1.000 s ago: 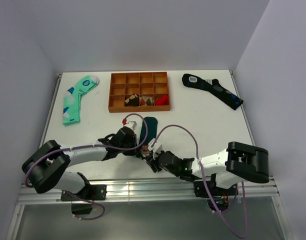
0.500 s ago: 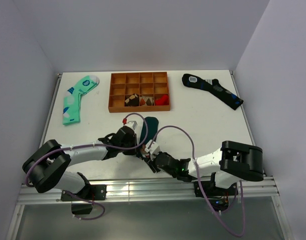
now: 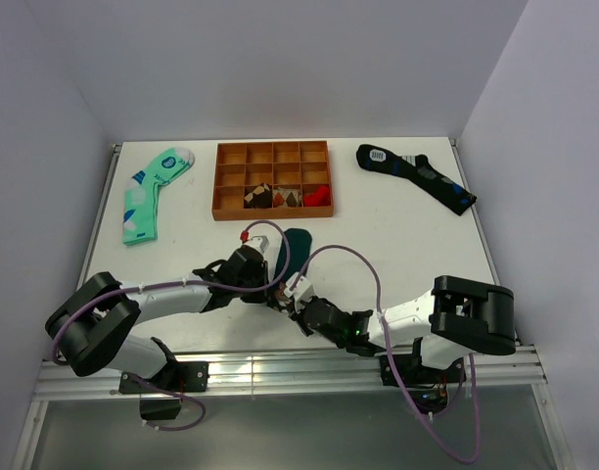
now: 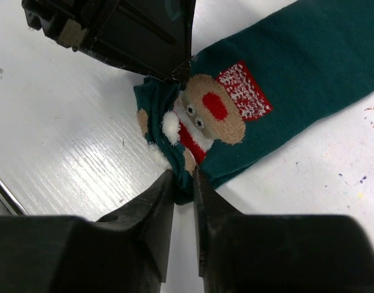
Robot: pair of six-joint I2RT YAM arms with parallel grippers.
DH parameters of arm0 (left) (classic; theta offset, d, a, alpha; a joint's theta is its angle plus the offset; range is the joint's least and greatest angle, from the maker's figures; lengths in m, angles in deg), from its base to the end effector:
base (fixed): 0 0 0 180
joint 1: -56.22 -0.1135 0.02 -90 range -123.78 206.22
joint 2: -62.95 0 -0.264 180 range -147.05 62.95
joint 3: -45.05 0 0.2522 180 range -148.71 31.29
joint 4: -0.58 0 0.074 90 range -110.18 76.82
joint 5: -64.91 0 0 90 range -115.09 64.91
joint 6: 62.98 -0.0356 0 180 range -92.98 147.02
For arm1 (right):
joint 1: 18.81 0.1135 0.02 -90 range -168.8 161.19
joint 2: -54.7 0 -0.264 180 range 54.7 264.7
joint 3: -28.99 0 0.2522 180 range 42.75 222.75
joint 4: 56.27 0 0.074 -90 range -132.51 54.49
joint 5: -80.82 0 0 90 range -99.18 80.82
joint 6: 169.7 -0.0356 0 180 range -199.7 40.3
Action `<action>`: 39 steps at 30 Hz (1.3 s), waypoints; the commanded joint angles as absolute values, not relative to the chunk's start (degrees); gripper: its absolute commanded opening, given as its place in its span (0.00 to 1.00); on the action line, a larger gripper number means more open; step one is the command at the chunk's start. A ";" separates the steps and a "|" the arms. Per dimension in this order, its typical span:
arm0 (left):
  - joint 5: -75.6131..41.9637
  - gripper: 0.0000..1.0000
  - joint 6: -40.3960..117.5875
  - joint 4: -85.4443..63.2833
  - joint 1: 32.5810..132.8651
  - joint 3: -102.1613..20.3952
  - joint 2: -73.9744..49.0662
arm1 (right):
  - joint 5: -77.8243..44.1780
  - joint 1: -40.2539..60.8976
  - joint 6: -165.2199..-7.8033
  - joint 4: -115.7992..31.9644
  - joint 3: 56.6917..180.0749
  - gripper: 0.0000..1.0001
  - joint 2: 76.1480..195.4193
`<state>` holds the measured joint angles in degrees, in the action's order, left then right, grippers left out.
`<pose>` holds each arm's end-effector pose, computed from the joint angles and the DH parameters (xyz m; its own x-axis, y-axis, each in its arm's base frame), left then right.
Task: Roll the socks
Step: Roll the sock at the center of the board.
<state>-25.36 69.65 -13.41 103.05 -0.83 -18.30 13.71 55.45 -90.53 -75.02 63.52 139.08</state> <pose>0.1759 -0.1872 0.1453 -0.8745 -0.0577 -0.4816 0.1834 0.8798 -0.4385 0.0807 0.2351 0.1283 -0.2873 -0.3811 -0.8788 -0.7558 0.6537 -0.0364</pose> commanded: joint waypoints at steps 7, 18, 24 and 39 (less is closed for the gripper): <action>-24.12 0.00 68.59 -14.15 102.89 -0.09 -18.79 | 6.03 49.67 -95.95 -75.57 65.77 0.17 137.58; -22.89 0.00 70.96 -8.18 103.07 5.44 -15.36 | -17.77 37.11 -104.22 -64.23 70.96 0.11 138.29; -24.82 0.00 71.66 -8.17 103.86 6.85 -12.81 | -27.98 36.04 -105.18 -55.97 73.69 0.10 136.18; -43.61 0.21 74.91 -5.98 113.78 12.30 3.45 | -39.85 27.96 -108.09 -38.39 80.80 0.09 142.76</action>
<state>-36.90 73.30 -8.93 111.71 10.82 1.83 -36.51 29.38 -107.95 -44.86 77.88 141.29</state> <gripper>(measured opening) 0.193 0.140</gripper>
